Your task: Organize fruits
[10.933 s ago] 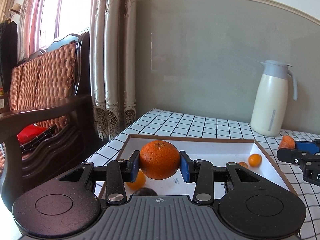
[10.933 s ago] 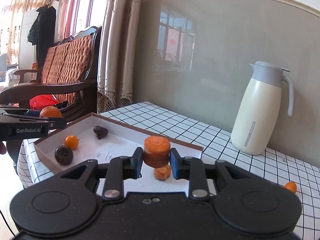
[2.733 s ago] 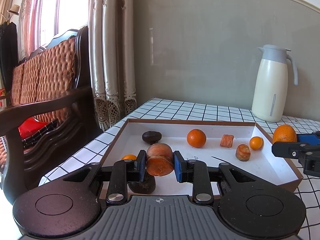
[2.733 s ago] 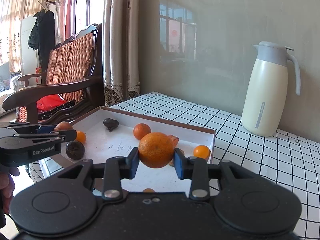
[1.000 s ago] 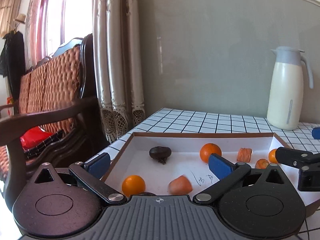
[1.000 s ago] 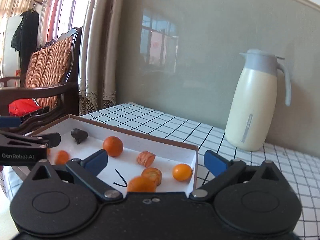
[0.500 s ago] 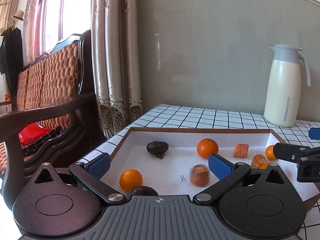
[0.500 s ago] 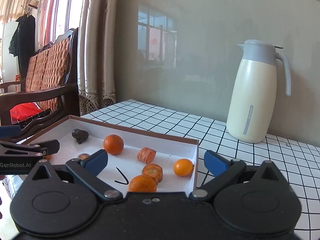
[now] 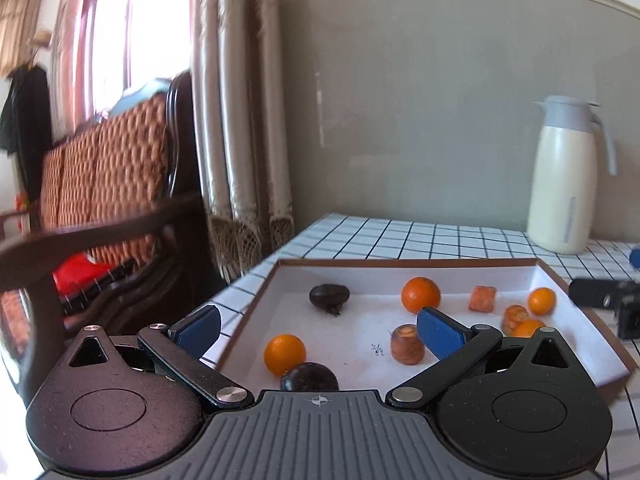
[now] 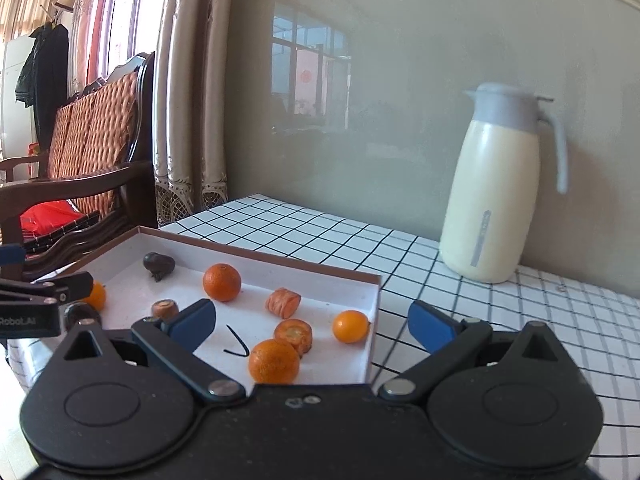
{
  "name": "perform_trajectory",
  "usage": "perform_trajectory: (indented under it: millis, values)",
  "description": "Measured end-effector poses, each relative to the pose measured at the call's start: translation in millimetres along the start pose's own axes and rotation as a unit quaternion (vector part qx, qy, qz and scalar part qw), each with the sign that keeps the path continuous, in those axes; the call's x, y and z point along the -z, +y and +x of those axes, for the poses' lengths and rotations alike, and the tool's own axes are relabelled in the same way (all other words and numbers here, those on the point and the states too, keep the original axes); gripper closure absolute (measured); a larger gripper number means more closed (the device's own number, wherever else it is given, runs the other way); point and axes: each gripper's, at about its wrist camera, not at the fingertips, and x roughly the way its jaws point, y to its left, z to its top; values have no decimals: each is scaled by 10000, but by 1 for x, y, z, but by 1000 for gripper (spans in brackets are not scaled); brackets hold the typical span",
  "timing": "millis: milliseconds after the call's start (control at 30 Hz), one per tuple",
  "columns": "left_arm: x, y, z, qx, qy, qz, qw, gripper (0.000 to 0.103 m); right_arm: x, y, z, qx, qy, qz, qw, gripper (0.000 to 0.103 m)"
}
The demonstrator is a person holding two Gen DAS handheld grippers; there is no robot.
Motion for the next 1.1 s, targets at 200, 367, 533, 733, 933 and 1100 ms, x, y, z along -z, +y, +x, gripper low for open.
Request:
perform_trajectory:
  millis: [200, 367, 533, 733, 933, 1100]
  values:
    - [0, 9, -67, 226, -207, -104, 9995, 0, 4, -6, -74, 79, -132, -80, 9999, 6]
    - [3, -2, -124, 419, -458, -152, 9980, 0, 22, -23, -133, 317, -203, 25, 9993, 6]
    - [26, -13, -160, 678, -523, -49, 9963, 0, 55, -43, -174, 595, -313, 177, 9976, 6]
    - [55, -28, -185, 844, -907, 137, 9922, 0, 101, -65, -182, 844, -299, 321, 9955, 6]
    - [56, -39, -186, 938, -822, 192, 9920, 0, 104, -68, -187, 868, -462, 526, 9938, 6]
    - [57, -27, -184, 898, -750, -206, 9929, 0, 104, -56, -186, 803, -535, 292, 9949, 6]
